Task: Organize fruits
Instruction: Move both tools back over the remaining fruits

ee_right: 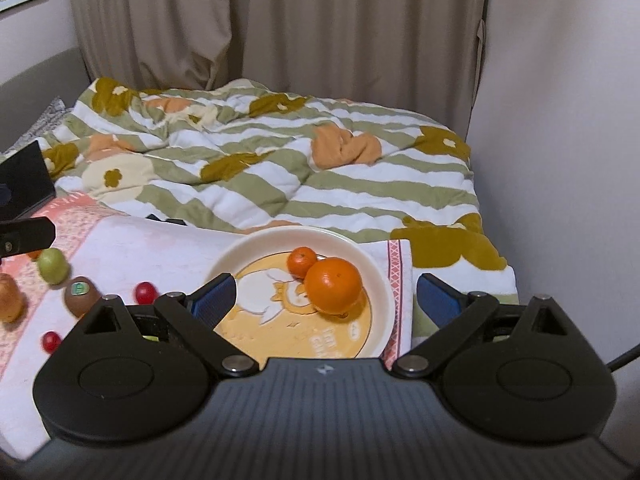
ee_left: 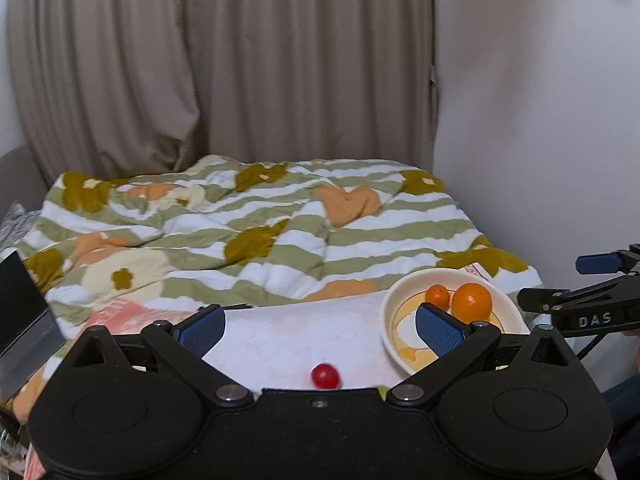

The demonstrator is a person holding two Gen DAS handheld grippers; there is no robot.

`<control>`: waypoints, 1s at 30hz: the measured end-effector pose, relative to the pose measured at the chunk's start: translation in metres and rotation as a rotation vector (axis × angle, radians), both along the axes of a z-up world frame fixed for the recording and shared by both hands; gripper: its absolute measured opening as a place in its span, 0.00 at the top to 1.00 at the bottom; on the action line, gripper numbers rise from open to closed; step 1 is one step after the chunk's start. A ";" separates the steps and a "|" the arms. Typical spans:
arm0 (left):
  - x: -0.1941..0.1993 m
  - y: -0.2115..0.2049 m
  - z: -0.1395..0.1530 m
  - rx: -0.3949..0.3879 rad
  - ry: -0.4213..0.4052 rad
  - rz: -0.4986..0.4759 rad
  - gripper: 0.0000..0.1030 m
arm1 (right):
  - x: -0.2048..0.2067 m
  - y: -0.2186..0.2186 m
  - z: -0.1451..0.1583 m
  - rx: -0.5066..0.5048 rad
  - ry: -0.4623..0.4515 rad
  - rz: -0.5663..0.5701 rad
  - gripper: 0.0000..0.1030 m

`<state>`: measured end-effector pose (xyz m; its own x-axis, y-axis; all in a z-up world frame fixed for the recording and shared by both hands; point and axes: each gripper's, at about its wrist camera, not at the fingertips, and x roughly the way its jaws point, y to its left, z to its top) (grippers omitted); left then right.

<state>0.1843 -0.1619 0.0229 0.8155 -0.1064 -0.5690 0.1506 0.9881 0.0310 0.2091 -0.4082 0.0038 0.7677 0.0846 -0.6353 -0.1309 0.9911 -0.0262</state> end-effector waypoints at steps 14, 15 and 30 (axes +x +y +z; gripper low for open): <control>-0.080 0.077 0.003 0.008 -0.069 0.156 0.00 | -0.072 0.058 0.018 -0.004 -0.054 0.029 0.00; -0.084 0.084 0.002 0.010 -0.075 0.161 0.00 | -0.077 0.065 0.018 -0.006 -0.057 0.034 0.00; -0.090 0.188 -0.024 0.012 -0.028 0.081 0.00 | -0.122 0.175 -0.002 0.029 -0.010 -0.064 0.00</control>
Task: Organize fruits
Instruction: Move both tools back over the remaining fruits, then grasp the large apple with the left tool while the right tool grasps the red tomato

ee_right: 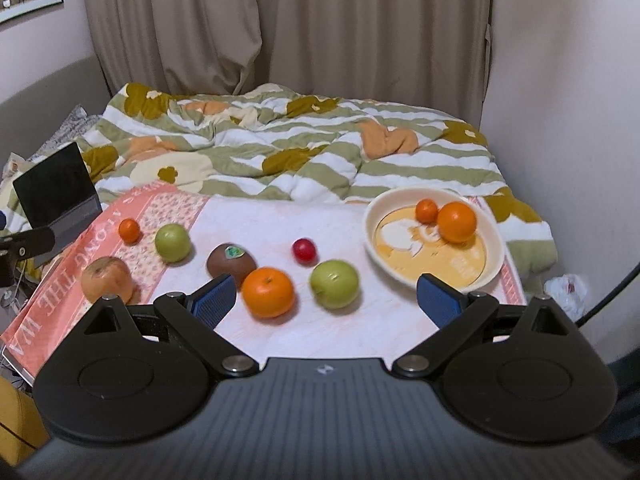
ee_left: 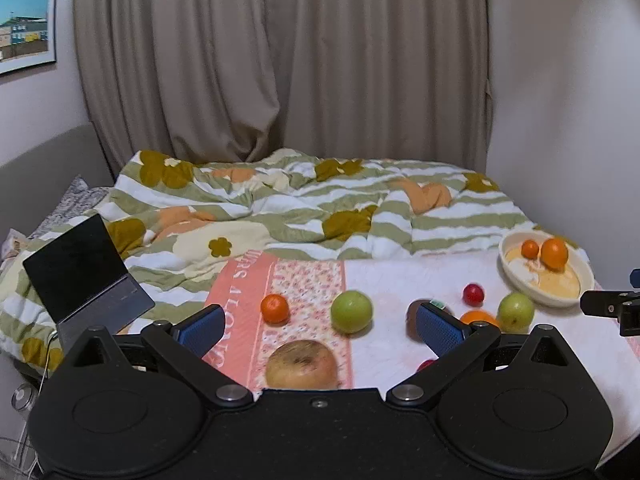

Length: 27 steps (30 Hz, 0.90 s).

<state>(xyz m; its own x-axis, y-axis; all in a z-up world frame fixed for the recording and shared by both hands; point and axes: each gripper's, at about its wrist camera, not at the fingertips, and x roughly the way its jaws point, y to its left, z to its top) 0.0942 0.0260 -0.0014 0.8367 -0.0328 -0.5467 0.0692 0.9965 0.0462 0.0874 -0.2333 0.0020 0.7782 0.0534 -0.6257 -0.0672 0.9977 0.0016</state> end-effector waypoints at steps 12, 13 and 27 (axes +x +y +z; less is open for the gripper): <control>0.033 0.047 -0.055 -0.053 0.114 -0.079 0.00 | -0.001 0.074 -0.058 0.056 0.037 0.008 0.00; 0.036 0.049 -0.059 -0.057 0.122 -0.084 0.00 | -0.001 0.074 -0.058 0.056 0.037 0.008 0.00; 0.075 0.040 -0.106 -0.082 0.232 -0.093 0.04 | 0.037 0.114 -0.125 0.004 0.117 0.116 0.00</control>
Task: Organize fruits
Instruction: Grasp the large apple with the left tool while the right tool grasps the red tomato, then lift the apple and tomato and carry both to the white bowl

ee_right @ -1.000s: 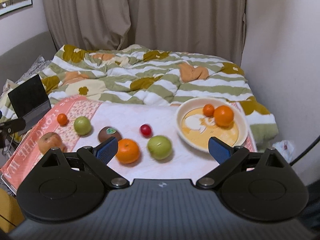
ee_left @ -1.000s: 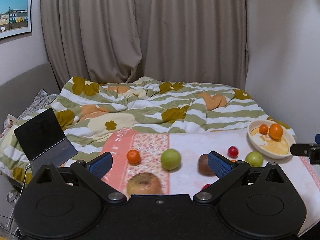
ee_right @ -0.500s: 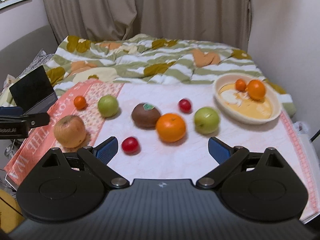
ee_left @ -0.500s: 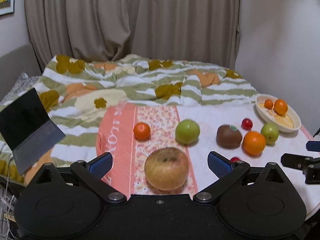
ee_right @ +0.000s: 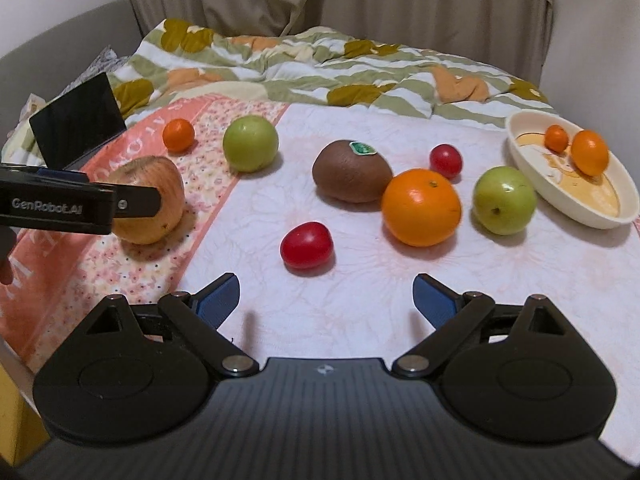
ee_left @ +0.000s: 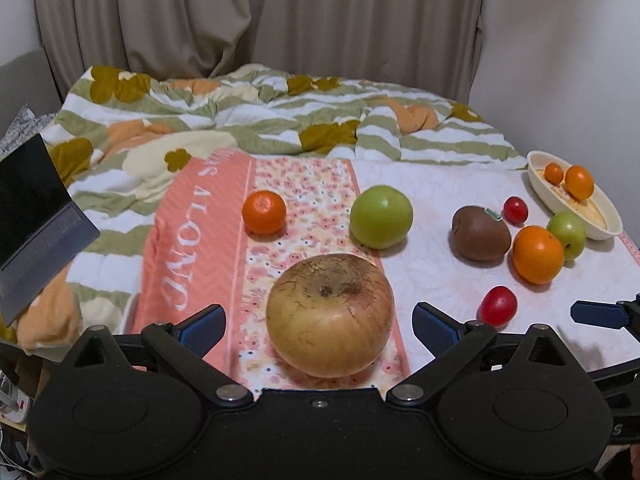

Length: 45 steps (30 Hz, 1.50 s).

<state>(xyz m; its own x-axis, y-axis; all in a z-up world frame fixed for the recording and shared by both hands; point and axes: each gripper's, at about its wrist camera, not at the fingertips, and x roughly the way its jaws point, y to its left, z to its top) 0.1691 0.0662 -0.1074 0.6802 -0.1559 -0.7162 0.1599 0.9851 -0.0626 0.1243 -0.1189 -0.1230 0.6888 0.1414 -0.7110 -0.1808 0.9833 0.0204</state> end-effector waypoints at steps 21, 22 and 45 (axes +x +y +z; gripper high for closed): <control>0.008 -0.003 -0.009 -0.020 0.065 0.000 0.25 | 0.029 0.009 -0.012 -0.026 0.019 0.054 0.18; 0.007 -0.003 -0.009 -0.017 0.069 -0.001 0.25 | 0.029 0.009 -0.012 -0.026 0.019 0.054 0.21; -0.027 0.004 0.011 -0.018 0.018 0.030 0.25 | 0.029 0.015 0.009 0.000 -0.006 0.071 0.51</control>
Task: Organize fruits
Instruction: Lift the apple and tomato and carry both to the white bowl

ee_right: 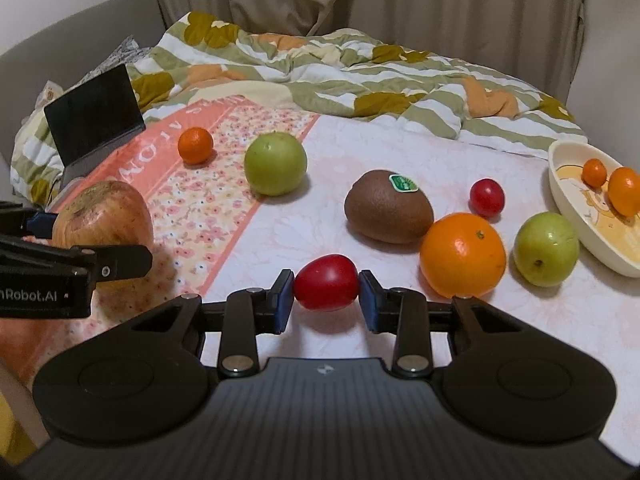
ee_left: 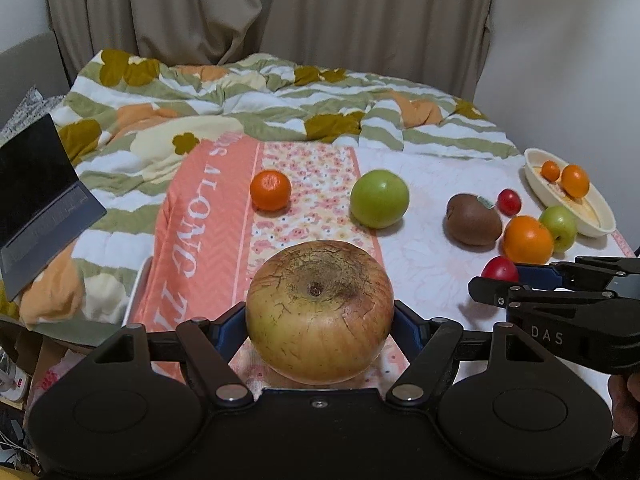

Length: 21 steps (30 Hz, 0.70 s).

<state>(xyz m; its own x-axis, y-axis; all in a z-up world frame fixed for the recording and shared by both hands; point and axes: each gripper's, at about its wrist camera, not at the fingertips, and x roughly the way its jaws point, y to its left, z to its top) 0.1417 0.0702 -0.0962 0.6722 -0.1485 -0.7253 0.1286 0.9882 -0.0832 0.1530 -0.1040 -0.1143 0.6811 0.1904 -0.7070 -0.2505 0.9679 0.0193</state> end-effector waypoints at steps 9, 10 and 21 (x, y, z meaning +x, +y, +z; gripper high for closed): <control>-0.022 -0.008 0.036 -0.014 -0.066 -0.004 0.25 | -0.026 -0.015 0.042 0.047 -0.032 -0.050 0.51; -0.023 -0.010 0.041 -0.020 -0.072 -0.004 0.25 | -0.028 -0.018 0.046 0.058 -0.027 -0.056 0.51; -0.039 -0.047 0.086 -0.041 -0.165 -0.081 0.25 | -0.065 -0.063 0.087 0.097 -0.040 -0.140 0.51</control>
